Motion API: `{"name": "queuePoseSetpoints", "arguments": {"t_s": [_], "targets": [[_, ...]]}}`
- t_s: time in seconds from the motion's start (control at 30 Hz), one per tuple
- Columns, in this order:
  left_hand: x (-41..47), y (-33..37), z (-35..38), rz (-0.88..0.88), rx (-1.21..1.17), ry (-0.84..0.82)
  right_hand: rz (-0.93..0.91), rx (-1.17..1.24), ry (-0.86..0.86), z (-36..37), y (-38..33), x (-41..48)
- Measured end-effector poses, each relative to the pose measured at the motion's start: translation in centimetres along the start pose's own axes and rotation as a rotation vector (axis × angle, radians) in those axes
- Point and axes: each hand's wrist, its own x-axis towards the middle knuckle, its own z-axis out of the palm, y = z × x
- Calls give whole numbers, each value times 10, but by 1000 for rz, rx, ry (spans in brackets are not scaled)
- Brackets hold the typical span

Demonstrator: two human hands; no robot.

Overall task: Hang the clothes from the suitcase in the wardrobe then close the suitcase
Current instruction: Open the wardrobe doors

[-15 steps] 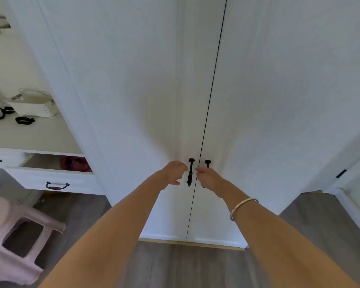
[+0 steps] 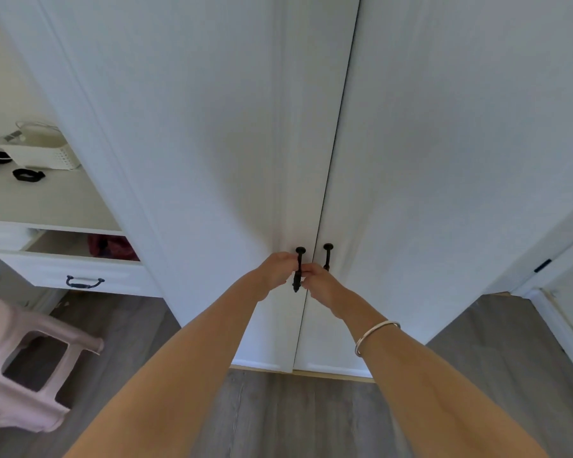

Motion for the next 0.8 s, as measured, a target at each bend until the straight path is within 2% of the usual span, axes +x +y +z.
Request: {"name": "queuePoseSetpoints", "arguments": {"t_s": [0.1,0.23,0.4,0.47,0.53,0.63,0.8], "targets": [[-16,-8,5,-11,0,66,7,42,-28,7,8,-19],[-49,-27,6,-65,49,42,69,119,-149,19,12,-52],[-103,-60,7,-112,52,41,116,35,-325,29,14,-95],[-116,-70,5,-137,111,81,93,-25,-284,32,16,-97],[-138,-85,4,-170,155,138,45,-76,-166,37,20,-102],[-169,-99,-1,-221,157,196,-30,31,-53,46,20,-113],[-224,-122,-12,-259,117,299,-165,109,-345,87,2,-154]]}}
